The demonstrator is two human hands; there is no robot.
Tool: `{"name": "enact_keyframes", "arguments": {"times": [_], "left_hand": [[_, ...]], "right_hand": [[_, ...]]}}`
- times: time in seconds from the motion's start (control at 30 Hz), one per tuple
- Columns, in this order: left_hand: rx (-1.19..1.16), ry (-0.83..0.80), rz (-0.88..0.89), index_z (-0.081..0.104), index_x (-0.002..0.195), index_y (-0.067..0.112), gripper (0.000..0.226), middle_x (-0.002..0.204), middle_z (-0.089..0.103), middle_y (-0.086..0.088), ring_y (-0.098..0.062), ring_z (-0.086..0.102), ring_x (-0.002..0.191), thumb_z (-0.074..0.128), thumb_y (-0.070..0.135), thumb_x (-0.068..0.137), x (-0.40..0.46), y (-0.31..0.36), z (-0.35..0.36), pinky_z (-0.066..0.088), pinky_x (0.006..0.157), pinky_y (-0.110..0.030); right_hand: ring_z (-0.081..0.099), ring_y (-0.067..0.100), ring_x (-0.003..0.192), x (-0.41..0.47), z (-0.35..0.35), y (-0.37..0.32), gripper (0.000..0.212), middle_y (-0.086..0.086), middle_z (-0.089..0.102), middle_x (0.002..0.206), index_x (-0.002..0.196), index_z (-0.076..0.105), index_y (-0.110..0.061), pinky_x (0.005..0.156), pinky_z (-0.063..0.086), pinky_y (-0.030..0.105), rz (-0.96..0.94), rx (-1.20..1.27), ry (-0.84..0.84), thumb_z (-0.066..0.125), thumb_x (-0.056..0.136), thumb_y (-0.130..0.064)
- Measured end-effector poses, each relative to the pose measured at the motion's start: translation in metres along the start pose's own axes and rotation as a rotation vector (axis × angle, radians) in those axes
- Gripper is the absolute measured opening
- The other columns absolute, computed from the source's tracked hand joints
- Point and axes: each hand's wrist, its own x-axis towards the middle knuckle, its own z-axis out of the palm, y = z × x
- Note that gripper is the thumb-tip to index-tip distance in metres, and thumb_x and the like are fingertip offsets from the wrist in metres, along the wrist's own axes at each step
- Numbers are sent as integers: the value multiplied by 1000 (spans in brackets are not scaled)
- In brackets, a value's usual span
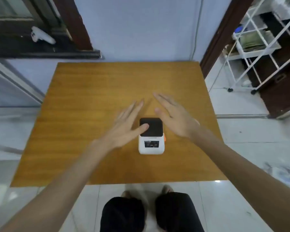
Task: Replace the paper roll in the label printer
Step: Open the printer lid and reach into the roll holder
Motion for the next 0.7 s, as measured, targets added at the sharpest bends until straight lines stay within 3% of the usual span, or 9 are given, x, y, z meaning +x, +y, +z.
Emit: {"name": "enact_keyframes", "arguments": {"times": [0.17, 0.23, 0.33, 0.43, 0.53, 0.7], "left_hand": [[-159, -43, 97, -11, 153, 48, 110, 167, -9, 12, -6, -4, 152, 58, 79, 73, -6, -21, 52, 8, 121, -39], [-159, -2, 109, -13, 151, 52, 117, 167, -8, 11, -5, -3, 151, 64, 79, 67, -5, -26, 64, 9, 121, -38], [-74, 81, 166, -14, 147, 58, 120, 165, 1, 12, -7, 7, 150, 66, 80, 60, -5, -33, 76, 14, 121, -39], [-27, 144, 198, -19, 139, 63, 121, 154, 7, 25, 8, 9, 140, 68, 78, 57, -8, -34, 79, 12, 114, -24], [-41, 181, 218, -21, 137, 66, 123, 148, 13, 28, 12, 14, 136, 71, 78, 56, -20, -33, 85, 16, 111, -20], [-204, 186, 159, -15, 131, 75, 124, 157, 22, 21, 2, 24, 143, 81, 70, 53, -42, -23, 98, 25, 117, -32]], "right_hand": [[11, 4, 148, -22, 54, 47, 55, -9, 19, 161, 150, 18, -40, 120, 14, 31, -22, 171, 23, 36, 99, -46], [13, 3, 148, -27, 68, 63, 58, -10, 19, 161, 151, 16, -37, 120, 14, 29, -12, 209, 51, 38, 99, -44], [26, 4, 144, -31, 84, 82, 63, -8, 30, 158, 153, 17, -29, 119, 24, 36, -38, 299, 65, 40, 96, -43], [32, -3, 139, -34, 88, 92, 58, -13, 36, 154, 152, 23, -24, 117, 26, 27, -80, 455, 54, 41, 98, -26], [33, -6, 138, -42, 89, 98, 62, -15, 37, 152, 151, 27, -25, 116, 26, 23, -107, 552, 19, 46, 94, -11], [36, -1, 138, -60, 89, 95, 67, -15, 40, 146, 150, 26, -20, 109, 34, 16, -107, 522, -23, 48, 93, 6]]}}
